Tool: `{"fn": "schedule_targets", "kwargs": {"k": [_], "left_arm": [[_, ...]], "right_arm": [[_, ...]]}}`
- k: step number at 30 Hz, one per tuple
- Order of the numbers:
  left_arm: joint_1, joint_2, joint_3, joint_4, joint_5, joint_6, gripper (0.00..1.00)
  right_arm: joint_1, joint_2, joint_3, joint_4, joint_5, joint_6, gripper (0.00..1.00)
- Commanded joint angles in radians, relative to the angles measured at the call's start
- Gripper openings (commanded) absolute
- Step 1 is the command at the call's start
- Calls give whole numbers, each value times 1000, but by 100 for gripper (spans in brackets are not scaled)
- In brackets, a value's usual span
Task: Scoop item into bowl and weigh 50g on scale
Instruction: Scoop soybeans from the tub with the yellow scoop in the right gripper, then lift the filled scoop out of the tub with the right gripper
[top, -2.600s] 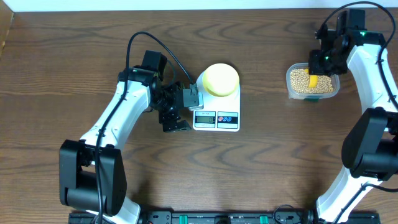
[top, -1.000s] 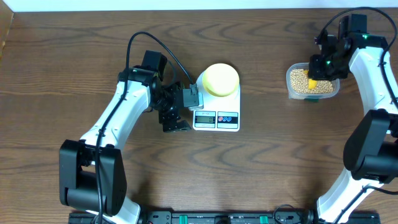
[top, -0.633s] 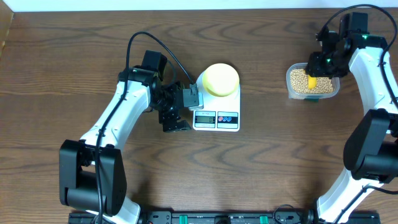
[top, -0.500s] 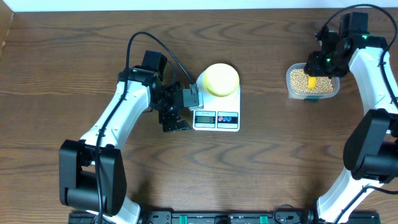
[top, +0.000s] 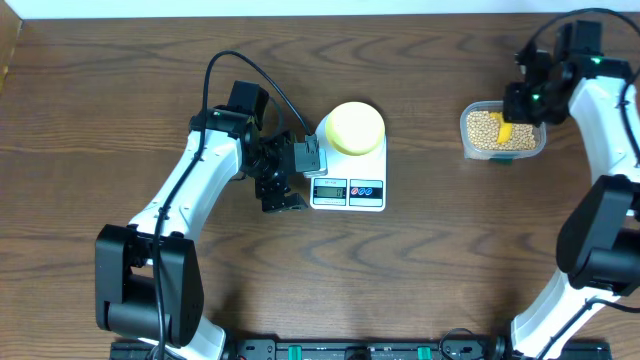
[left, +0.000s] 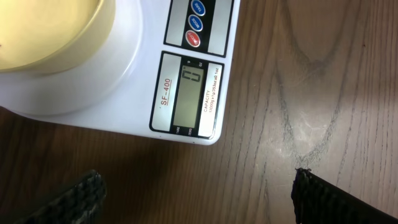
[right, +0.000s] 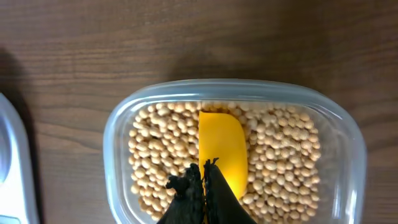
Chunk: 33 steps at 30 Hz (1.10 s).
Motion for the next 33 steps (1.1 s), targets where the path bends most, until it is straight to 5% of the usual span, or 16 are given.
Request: {"fn": "schedule_targets", "kwargs": {"k": [1, 14, 33], "left_arm": [[4, 6, -2, -4, 16, 9, 98], [5, 6, -2, -4, 16, 10, 97], [5, 6, -2, -4, 16, 10, 98]], "right_arm": [[-95, 2, -7, -18, -181, -17, 1], [-169, 3, -157, 125, -432, 29, 1], [-359, 1, -129, 107, -684, 29, 1]]}}
